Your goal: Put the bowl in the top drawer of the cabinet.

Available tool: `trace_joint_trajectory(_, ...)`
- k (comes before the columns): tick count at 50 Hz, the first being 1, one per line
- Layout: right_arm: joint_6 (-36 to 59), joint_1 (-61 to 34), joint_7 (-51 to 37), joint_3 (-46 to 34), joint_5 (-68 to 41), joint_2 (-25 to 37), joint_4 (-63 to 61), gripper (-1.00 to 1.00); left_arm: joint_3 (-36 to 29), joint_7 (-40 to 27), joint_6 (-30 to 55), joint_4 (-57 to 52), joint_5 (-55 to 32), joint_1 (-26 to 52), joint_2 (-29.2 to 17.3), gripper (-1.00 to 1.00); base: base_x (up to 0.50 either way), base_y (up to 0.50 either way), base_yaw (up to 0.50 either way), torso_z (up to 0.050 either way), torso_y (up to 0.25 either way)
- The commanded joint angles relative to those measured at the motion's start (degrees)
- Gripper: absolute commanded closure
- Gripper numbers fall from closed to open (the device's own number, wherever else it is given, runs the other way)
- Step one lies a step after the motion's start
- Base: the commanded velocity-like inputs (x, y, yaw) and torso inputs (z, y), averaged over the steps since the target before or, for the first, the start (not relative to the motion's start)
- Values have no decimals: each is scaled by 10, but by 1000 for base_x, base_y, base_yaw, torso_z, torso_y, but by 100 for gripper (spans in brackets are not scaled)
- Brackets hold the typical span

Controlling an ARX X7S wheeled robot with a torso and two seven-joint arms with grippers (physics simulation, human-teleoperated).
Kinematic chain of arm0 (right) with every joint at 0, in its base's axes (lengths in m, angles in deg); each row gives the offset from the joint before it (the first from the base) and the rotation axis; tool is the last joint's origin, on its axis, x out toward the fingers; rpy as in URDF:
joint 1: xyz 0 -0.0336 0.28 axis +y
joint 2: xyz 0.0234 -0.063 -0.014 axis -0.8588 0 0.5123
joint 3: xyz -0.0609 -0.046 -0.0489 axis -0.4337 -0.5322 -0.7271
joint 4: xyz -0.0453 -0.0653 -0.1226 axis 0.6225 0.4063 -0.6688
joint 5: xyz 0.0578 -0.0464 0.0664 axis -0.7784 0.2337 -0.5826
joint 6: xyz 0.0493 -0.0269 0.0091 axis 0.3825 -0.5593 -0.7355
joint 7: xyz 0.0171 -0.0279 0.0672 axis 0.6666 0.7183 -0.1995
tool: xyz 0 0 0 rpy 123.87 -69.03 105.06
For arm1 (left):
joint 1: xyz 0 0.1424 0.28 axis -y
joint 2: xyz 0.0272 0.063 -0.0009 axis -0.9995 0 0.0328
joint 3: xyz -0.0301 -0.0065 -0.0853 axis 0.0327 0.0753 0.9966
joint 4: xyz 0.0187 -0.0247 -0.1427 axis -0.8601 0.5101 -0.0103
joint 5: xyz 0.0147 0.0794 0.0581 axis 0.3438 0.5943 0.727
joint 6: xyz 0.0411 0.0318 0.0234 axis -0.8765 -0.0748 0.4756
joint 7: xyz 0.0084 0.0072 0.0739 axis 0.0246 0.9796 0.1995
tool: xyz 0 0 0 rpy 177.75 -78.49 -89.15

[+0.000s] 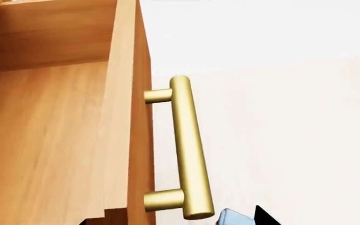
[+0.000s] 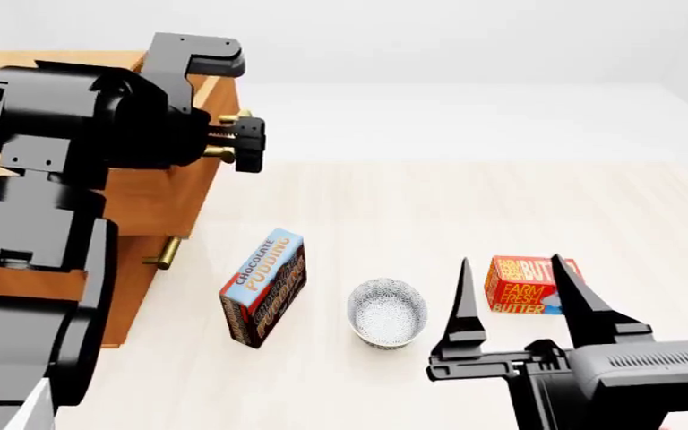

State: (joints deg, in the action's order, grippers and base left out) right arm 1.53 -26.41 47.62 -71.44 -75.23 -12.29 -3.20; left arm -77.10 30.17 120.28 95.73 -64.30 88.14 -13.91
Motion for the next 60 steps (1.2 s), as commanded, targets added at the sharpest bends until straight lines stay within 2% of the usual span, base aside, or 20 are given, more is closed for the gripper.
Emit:
trace_joint_trajectory(1,-4,9,-4,2,-3,5,-8,-100,13,-12,35,-56,-33,-19,22,-100,0,0,0,0,0)
trace_joint_trajectory(24,-14,24,-5,17,-17,20,-19,-100,12,-72,73,-130,-71,-38,90,-100,0,0,0,0,0)
trace_joint_trajectory(32,-23,27,-4,19,-19,20,-11,-100,4,-122,66,-139,-154,-37,93,-100,0,0,0,0,4)
trace_joint_trajectory(41,-28,29,-5,19,-21,21,-7,-100,44,-183,66,-131,-258,-24,93,-100,-3,0,0,0,4)
trace_joint_trajectory(51,-31,33,-7,21,-23,24,-8,-100,52,-240,63,-133,-349,-20,92,-100,-1,-1,-2,0,3)
trace_joint_trajectory(56,-32,34,-8,22,-24,25,-9,-100,41,-255,58,-137,-376,-22,89,-100,-20,-4,-2,0,13)
trace_joint_trajectory(60,-36,36,-7,21,-24,26,-6,-100,19,-271,31,-171,-361,-30,77,-100,-20,-4,-2,4,15)
